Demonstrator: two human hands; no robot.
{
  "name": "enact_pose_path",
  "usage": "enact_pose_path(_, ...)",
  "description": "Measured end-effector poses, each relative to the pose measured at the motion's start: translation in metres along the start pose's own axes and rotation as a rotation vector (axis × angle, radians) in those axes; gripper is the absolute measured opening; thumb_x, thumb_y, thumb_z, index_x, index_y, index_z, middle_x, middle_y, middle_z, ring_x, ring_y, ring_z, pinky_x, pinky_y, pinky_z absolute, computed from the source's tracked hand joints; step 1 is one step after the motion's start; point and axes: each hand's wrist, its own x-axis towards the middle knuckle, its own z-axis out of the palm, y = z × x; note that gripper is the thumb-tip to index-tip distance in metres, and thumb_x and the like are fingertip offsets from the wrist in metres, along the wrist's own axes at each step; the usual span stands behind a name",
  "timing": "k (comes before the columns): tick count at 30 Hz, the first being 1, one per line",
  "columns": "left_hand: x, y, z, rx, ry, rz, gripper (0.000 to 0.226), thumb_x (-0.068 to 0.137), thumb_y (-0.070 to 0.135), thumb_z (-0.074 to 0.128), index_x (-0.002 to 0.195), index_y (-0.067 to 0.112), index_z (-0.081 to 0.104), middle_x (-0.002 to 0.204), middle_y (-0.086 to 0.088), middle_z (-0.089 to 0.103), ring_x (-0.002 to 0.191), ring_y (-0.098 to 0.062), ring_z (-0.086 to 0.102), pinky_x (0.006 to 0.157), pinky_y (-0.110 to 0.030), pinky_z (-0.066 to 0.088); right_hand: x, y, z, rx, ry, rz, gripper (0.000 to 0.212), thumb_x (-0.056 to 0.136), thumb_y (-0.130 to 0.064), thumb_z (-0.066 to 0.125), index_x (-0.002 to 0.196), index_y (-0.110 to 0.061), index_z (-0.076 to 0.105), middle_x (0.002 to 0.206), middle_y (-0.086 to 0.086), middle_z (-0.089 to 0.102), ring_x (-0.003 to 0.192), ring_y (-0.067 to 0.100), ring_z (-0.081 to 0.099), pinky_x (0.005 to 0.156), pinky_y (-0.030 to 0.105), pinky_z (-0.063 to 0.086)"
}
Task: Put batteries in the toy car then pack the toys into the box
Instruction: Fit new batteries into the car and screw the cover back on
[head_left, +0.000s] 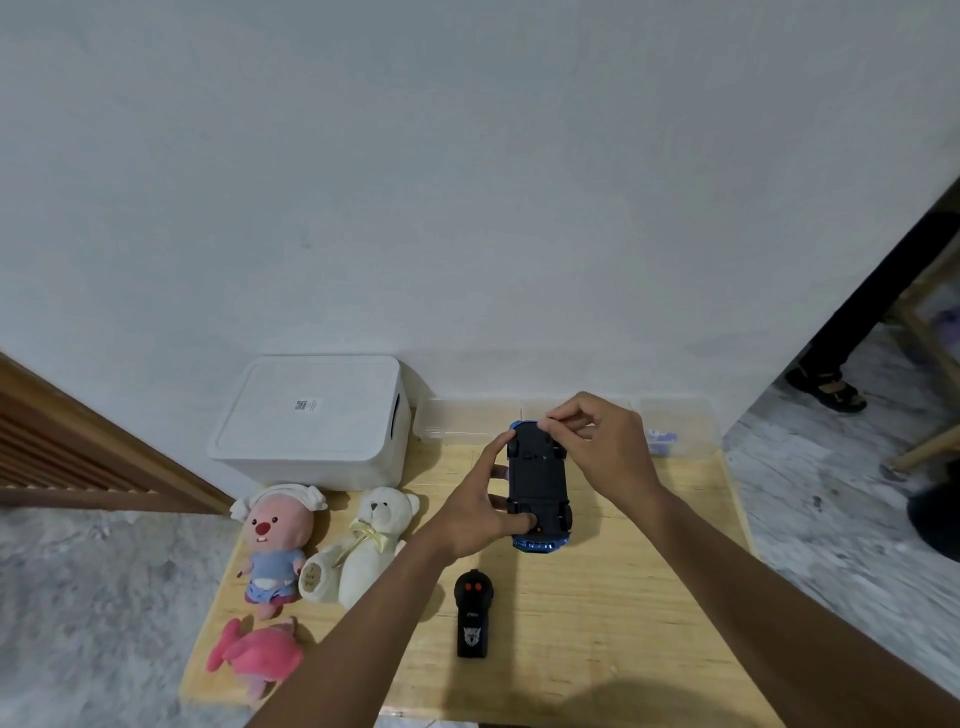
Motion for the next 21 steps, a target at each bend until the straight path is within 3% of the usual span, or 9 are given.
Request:
enact_pose_path(3,-0.0005,0.0011,0.0014,-0.006,-0.003,0.004,0.1,0.082,0.007,0.081,0.151,0.054,0.025,0.131,-0.005,0.051,0.092,-0.015,0.07,0.076,-0.025,0.058,0.0008,-0.0015,-0.0005,-0.019,-0.002,-0.032,0.01,0.087,-0.022,0.078,0.097,-0.026,0.077,0.087,-0.012,0.074,0.078,0.006,0.068,0.073,0.022,0.058)
enact_pose_path(7,0.0009,0.0045,0.0019,-0.015,0.01,0.01,0.099,0.082,0.007,0.08,0.15,0.055,0.027,0.129,-0.004,0.052,0.092,-0.015,0.071,0.078,-0.027,0.059,-0.0014,0.0001,-0.0026,-0.055,-0.045,-0.136,0.018,0.094,-0.017,0.069,0.11,-0.022,0.078,0.105,-0.013,0.074,0.095,0.003,0.07,0.084,0.022,0.058)
enact_pose_path(12,-0.0004,0.0058,0.0039,-0.02,0.007,0.008,0.099,0.081,0.008,0.08,0.148,0.058,0.028,0.131,-0.004,0.052,0.094,-0.017,0.07,0.078,-0.027,0.059,0.0048,-0.0052,-0.006,0.028,0.004,0.02,0.008,0.086,-0.02,0.08,0.087,-0.019,0.072,0.085,-0.012,0.072,0.08,0.004,0.069,0.075,0.021,0.059)
enact_pose_path(14,0.0004,0.0071,0.0047,-0.016,0.005,0.009,0.099,0.081,0.008,0.08,0.149,0.058,0.027,0.131,-0.004,0.052,0.096,-0.021,0.071,0.079,-0.028,0.06,0.0058,-0.005,-0.0074,-0.003,0.005,0.008,0.009,0.085,-0.023,0.08,0.089,-0.024,0.072,0.083,-0.013,0.072,0.077,0.005,0.067,0.073,0.021,0.057)
enact_pose_path(17,0.0034,0.0096,0.004,-0.017,0.01,0.007,0.099,0.081,0.009,0.081,0.149,0.058,0.027,0.131,-0.002,0.053,0.099,-0.025,0.071,0.081,-0.029,0.06,0.0021,-0.004,-0.0086,-0.046,-0.048,-0.063,0.015,0.09,-0.022,0.074,0.102,-0.03,0.077,0.092,-0.021,0.074,0.084,0.006,0.069,0.082,0.022,0.056)
enact_pose_path(21,0.0055,0.0096,0.0036,-0.022,0.007,0.003,0.1,0.082,0.008,0.08,0.15,0.056,0.026,0.13,-0.003,0.052,0.097,-0.022,0.071,0.081,-0.03,0.061,0.0024,-0.0003,-0.0083,-0.024,-0.024,-0.023,0.011,0.092,-0.02,0.072,0.101,-0.024,0.075,0.097,-0.019,0.074,0.089,0.003,0.069,0.084,0.022,0.058)
